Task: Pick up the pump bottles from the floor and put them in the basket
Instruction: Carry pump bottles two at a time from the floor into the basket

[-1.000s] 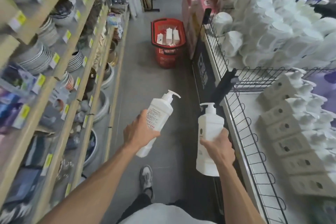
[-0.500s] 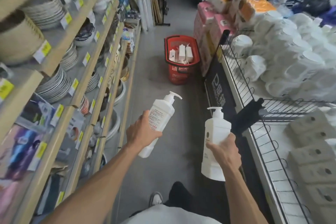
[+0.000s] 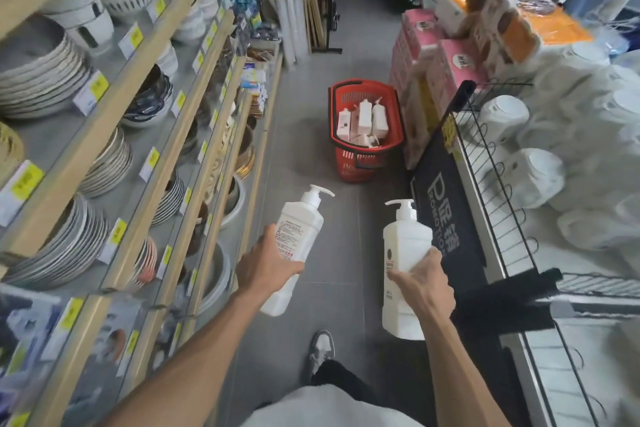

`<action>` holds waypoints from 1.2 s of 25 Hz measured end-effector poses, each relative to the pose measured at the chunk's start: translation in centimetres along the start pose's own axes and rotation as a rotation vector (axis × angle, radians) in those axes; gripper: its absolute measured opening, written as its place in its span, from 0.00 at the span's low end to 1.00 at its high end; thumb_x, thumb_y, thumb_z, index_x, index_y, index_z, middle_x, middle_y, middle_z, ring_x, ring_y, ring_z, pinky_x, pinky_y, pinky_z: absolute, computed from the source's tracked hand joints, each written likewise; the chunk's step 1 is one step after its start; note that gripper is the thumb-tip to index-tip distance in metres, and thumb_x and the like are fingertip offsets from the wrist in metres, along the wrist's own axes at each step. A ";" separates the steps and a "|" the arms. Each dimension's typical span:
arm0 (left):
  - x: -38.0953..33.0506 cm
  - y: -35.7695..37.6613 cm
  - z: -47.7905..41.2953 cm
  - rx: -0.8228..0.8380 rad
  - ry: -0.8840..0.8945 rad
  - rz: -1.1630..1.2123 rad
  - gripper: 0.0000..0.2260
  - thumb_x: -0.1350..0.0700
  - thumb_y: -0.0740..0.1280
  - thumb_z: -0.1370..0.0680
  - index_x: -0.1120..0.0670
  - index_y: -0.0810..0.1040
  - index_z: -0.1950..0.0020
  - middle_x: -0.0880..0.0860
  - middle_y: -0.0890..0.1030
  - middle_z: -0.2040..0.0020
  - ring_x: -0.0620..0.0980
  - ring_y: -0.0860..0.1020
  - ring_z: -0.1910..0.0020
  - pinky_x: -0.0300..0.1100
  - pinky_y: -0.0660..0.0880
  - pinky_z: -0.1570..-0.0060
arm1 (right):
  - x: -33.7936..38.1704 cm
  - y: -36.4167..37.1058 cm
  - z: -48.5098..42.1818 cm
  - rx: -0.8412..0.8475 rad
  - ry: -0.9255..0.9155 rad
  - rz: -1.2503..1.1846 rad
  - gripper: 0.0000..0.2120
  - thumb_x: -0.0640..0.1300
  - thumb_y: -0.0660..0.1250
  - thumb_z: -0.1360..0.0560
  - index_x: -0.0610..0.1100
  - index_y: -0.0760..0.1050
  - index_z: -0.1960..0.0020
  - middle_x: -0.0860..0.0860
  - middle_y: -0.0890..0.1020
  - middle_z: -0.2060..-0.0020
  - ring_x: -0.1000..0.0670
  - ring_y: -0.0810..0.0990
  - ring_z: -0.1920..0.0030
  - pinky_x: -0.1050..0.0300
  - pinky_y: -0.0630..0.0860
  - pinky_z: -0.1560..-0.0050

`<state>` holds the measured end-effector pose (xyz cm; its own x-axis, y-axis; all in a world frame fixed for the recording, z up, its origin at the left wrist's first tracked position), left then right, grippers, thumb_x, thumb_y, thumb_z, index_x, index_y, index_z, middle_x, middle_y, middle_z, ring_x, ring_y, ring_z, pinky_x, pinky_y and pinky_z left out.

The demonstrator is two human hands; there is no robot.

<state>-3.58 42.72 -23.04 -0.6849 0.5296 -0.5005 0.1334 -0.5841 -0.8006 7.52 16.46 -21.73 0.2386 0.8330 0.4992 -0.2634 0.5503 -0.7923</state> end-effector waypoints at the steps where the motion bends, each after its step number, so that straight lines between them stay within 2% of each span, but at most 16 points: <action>1: -0.7 -0.2 -1.4 0.001 -0.004 0.009 0.40 0.42 0.74 0.39 0.45 0.60 0.32 0.48 0.78 0.43 0.56 0.79 0.51 0.52 0.79 0.52 | 1.1 0.0 -1.3 0.013 -0.006 0.005 0.34 0.58 0.77 0.35 0.50 0.58 0.43 0.48 0.78 0.54 0.43 0.79 0.57 0.51 0.73 0.61; 9: -6.4 -2.7 -15.4 -0.014 0.000 0.022 0.34 0.42 0.73 0.40 0.44 0.62 0.39 0.47 0.79 0.47 0.55 0.80 0.55 0.53 0.79 0.55 | 10.6 0.1 -12.8 0.023 -0.024 -0.009 0.33 0.57 0.76 0.34 0.51 0.57 0.44 0.49 0.78 0.53 0.43 0.79 0.56 0.50 0.73 0.59; 19: -11.0 -7.4 -34.7 0.030 0.059 -0.014 0.33 0.45 0.75 0.35 0.46 0.63 0.36 0.48 0.78 0.44 0.56 0.80 0.52 0.48 0.77 0.55 | 23.4 2.9 -25.4 -0.053 0.058 -0.032 0.32 0.57 0.77 0.35 0.52 0.57 0.45 0.51 0.76 0.56 0.44 0.79 0.57 0.50 0.74 0.59; 23: -13.7 -9.1 -42.3 0.062 0.079 0.032 0.33 0.42 0.74 0.41 0.43 0.63 0.41 0.46 0.79 0.47 0.55 0.80 0.55 0.50 0.79 0.53 | 27.8 4.0 -30.1 -0.080 0.082 -0.059 0.33 0.57 0.77 0.35 0.54 0.55 0.45 0.52 0.76 0.56 0.46 0.79 0.57 0.48 0.77 0.57; 25: -15.1 -9.4 -45.4 0.069 0.080 0.041 0.32 0.41 0.72 0.45 0.42 0.63 0.45 0.45 0.79 0.49 0.55 0.80 0.56 0.51 0.79 0.54 | 29.5 4.1 -32.4 -0.090 0.089 -0.057 0.32 0.59 0.76 0.34 0.54 0.55 0.45 0.53 0.75 0.56 0.45 0.79 0.56 0.47 0.76 0.55; 30: -18.9 -10.3 -53.4 0.078 0.118 0.007 0.32 0.42 0.74 0.42 0.42 0.64 0.43 0.45 0.79 0.48 0.54 0.80 0.56 0.50 0.79 0.54 | 33.2 4.9 -39.1 -0.098 0.122 -0.069 0.33 0.58 0.76 0.35 0.53 0.55 0.45 0.51 0.76 0.55 0.44 0.78 0.56 0.48 0.74 0.56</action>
<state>46.23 71.57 -22.98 -0.5942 0.5912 -0.5454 0.0786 -0.6322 -0.7708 50.70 44.58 -22.77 0.3657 0.7773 0.5120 -0.1515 0.5925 -0.7912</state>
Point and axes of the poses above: each hand's wrist, its own z-axis away from the middle knuckle, its own y-axis out of the palm, x = y × z, the point moved 1 cm from there along -z, towards the middle knuckle
